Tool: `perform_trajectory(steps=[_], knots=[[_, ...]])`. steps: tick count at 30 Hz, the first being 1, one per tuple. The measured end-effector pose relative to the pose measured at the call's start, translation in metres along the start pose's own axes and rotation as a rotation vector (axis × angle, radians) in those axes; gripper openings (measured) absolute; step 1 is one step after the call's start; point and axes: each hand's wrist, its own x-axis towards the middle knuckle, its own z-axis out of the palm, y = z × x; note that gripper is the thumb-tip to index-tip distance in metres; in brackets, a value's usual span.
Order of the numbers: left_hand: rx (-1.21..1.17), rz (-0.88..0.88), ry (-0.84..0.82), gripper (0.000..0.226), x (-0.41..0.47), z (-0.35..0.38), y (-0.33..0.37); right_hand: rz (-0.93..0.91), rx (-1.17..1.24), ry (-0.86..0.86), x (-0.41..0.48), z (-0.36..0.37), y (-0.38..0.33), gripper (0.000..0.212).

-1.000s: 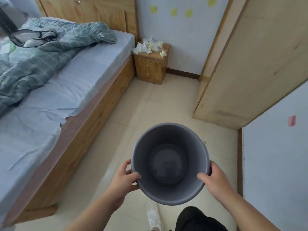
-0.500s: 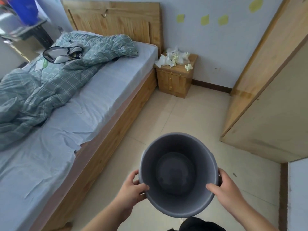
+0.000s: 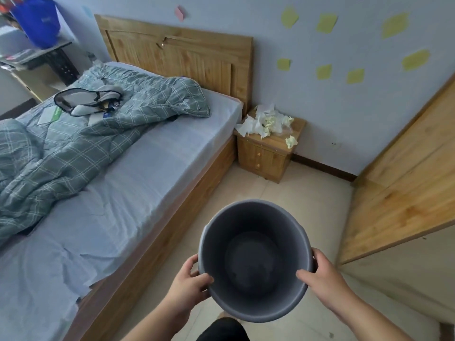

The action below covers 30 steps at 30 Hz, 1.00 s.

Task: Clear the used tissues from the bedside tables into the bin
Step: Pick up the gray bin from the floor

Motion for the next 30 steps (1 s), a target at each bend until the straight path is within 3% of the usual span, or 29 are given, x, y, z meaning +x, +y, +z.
perform_trajectory(steps=[12, 25, 30], knots=[[0.138, -0.082, -0.084, 0.064, 0.173, 0.046, 0.182, 0.103, 0.082, 0.106, 0.159, -0.043, -0.096, 0.039], [0.091, -0.122, -0.015, 0.063, 0.353, 0.137, 0.281, 0.182, -0.002, -0.056, 0.404, -0.127, -0.159, 0.04], [0.053, -0.173, 0.006, 0.064, 0.425, 0.152, 0.297, 0.246, -0.045, -0.083, 0.491, -0.122, -0.164, 0.038]])
